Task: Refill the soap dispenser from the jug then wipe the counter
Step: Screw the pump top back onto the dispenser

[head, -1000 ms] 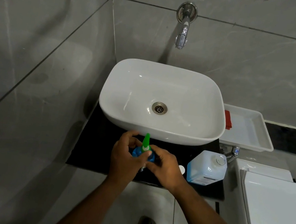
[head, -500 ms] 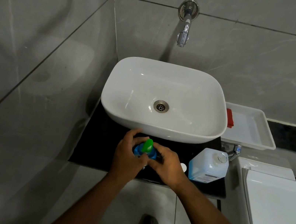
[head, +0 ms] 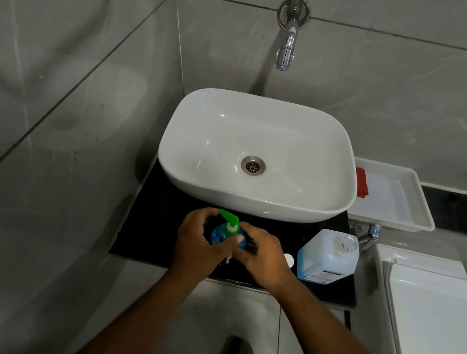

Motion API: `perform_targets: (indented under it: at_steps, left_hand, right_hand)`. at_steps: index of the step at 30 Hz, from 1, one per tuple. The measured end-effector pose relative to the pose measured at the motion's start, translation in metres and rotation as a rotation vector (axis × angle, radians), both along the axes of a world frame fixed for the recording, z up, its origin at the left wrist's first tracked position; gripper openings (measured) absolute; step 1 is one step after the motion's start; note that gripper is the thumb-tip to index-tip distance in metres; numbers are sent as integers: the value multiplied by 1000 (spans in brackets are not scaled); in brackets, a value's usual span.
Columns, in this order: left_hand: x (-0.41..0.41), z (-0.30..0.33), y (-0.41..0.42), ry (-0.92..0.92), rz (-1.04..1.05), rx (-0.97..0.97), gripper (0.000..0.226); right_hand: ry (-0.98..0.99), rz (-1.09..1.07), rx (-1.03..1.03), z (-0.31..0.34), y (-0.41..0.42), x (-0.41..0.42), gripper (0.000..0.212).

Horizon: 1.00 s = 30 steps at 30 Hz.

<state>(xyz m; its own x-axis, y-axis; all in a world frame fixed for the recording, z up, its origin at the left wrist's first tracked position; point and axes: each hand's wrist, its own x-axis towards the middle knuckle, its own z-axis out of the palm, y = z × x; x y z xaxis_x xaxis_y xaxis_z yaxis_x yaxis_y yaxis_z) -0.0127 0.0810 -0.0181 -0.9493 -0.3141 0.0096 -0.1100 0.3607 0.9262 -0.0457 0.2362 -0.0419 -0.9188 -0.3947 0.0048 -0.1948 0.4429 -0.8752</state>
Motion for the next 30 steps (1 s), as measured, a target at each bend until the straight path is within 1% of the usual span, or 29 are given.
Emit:
perform_targets:
  at_steps: [3,6,8,10,13,15,17,19,22,25,28,30]
  left_hand:
    - [-2,6,8,-18,23,-13,63]
    - [-6,3,5,-29,58,-17,60]
    - [-7,-2,-6,-34,69,-27,56]
    - [-5,-6,-22,-26,80,-33,47]
    - [-2,-8,-32,-4,99,-20,34]
    - [1,-4,-22,26,61,-46,35]
    - [1,1,-5,31,7,-44,42]
    - [-1,5,8,23,5,-42,49]
    - [-7,5,10,38,19,-96,40]
    - [-12,5,1,60,-94,-141,29]
    - [-12,5,-5,51,-191,-96,36]
    - [-9,5,-3,42,-143,-83,49]
  right_hand:
    - [10,18,-3,1,1,-1,41]
    - [-3,12,0,1,1,-1,41]
    - [-16,1,7,-1,1,-2,47]
    - [-48,-16,-7,-3,1,-3,53]
    - [-59,-9,-3,-5,1,-4,54]
    - [-40,-6,-1,-4,1,-3,53]
    - [-5,8,-3,-1,1,-3,47]
    - [22,22,6,1,1,-3,43]
    - [15,25,-9,2,1,-2,40]
    - [15,17,-6,0,1,-2,46]
    - [9,11,-3,-3,1,-3,49]
    - [14,10,11,-3,1,-3,46]
